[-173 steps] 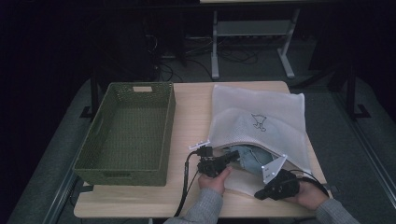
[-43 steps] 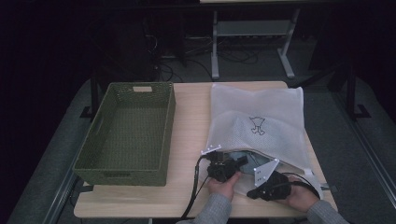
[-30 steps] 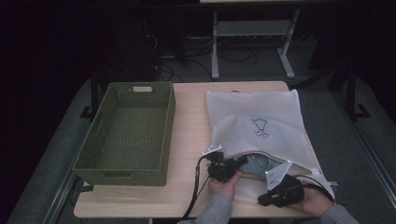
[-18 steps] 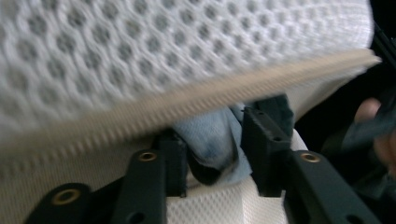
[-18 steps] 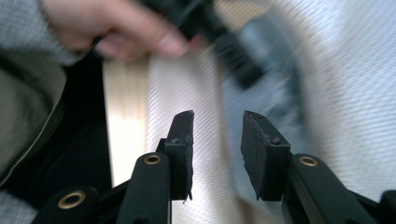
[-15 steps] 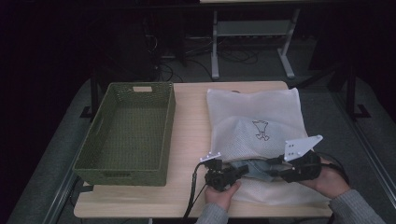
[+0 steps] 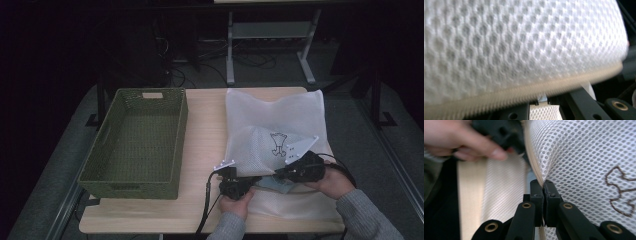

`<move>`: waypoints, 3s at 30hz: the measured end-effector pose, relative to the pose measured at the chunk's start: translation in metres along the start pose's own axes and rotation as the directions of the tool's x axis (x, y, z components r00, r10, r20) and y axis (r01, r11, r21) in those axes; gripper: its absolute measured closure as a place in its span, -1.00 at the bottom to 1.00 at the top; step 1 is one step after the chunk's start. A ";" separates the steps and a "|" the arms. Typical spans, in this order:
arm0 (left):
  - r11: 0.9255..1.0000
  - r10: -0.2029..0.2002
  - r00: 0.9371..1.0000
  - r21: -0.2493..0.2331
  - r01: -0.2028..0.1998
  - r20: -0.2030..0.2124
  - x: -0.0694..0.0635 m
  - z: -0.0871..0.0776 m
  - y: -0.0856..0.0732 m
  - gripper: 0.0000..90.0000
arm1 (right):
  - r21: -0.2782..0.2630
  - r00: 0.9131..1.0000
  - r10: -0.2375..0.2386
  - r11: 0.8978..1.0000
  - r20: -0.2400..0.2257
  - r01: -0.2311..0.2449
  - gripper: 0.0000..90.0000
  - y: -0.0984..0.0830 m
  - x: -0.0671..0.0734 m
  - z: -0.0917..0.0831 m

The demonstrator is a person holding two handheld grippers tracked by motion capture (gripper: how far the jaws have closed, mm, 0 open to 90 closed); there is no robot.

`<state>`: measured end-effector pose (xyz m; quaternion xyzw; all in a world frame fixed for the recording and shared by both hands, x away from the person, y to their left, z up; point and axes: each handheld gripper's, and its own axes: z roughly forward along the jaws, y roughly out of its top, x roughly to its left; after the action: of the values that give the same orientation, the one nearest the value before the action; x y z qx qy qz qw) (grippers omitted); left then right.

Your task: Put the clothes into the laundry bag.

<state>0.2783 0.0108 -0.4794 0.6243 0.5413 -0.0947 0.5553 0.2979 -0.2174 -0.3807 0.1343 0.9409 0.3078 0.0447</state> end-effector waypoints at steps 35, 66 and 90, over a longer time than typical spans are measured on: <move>0.998 0.024 0.999 0.051 -0.023 -0.029 0.004 -0.022 -0.023 0.57 | 0.010 0.980 0.076 0.997 -0.182 -0.075 0.91 -0.022 0.005 0.015; 0.993 -0.036 0.999 0.110 0.035 0.006 -0.001 0.001 -0.029 0.57 | 0.031 0.990 -0.030 0.999 -0.140 0.034 0.29 -0.053 0.061 0.054; 0.997 0.013 1.000 0.072 -0.012 -0.002 -0.007 -0.009 -0.021 0.38 | 0.049 0.986 -0.028 0.998 -0.165 0.037 0.80 -0.050 0.062 0.051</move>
<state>0.2548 0.0099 -0.4838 0.6475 0.5343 -0.1099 0.5322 0.2360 -0.2097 -0.4517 0.0943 0.9511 0.2925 -0.0314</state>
